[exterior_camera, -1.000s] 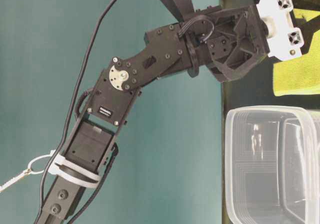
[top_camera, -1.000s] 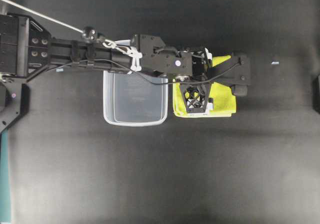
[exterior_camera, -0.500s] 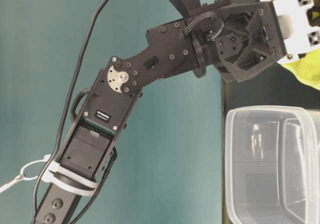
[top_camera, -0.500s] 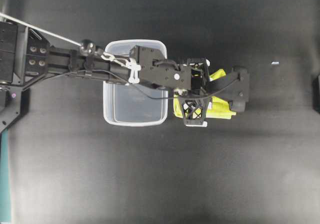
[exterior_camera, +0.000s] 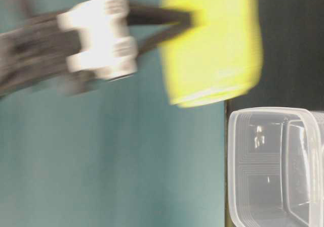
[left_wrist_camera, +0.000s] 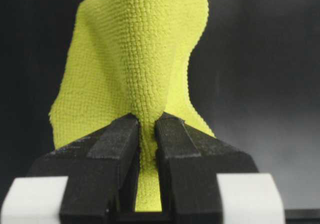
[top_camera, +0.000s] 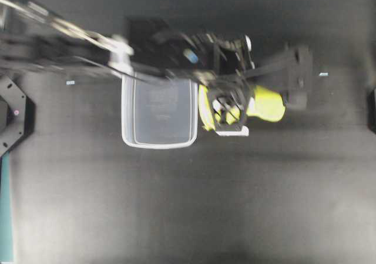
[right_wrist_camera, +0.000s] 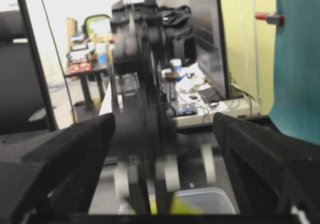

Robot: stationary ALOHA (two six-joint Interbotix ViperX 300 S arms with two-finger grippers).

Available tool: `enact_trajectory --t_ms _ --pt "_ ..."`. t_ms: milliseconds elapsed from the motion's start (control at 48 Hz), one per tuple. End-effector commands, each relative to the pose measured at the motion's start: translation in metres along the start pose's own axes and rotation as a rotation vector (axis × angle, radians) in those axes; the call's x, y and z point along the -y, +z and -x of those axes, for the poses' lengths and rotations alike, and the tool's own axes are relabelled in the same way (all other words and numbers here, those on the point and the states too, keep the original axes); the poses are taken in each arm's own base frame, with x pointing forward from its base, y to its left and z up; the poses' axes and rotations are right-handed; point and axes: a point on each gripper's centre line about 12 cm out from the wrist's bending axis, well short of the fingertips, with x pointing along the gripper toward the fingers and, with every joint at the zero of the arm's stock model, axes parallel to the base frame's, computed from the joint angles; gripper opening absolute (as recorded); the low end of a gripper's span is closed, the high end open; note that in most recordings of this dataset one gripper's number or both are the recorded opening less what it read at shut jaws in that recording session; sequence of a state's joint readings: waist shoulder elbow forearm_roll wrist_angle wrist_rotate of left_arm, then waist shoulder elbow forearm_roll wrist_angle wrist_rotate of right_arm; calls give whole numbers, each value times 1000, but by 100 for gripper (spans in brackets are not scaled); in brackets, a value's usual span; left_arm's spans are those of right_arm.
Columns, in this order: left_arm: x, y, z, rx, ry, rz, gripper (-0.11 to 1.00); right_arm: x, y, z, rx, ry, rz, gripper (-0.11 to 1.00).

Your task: Place the yellow towel into the container with the left arm.

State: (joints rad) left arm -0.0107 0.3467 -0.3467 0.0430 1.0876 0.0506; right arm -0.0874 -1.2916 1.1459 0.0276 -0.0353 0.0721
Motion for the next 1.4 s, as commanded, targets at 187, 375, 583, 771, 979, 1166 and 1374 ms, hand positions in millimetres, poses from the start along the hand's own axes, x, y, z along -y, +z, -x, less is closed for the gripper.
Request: enact_trajectory --t_ms 187,375,583,771,979,1166,1374 --pt "-7 -30 98 -20 9 16 7 0 7 -1 15 0 -1 76" --pt "-12 -64 93 -62 14 35 7 0 7 -1 17 -2 -1 76" --pt "-16 -88 74 -50 20 54 7 0 3 -1 11 -1 -1 76" --pt "-13 -115 46 -93 16 43 7 0 1 -1 8 -1 -1 76" --pt "-8 -140 14 -104 10 32 7 0 0 -1 11 -1 -1 76" --pt "-5 -145 -2 -54 9 26 7 1 -1 -1 10 -3 -2 76" --pt "-2 -159 -16 -91 4 19 7 1 -1 -1 10 -3 -2 76"
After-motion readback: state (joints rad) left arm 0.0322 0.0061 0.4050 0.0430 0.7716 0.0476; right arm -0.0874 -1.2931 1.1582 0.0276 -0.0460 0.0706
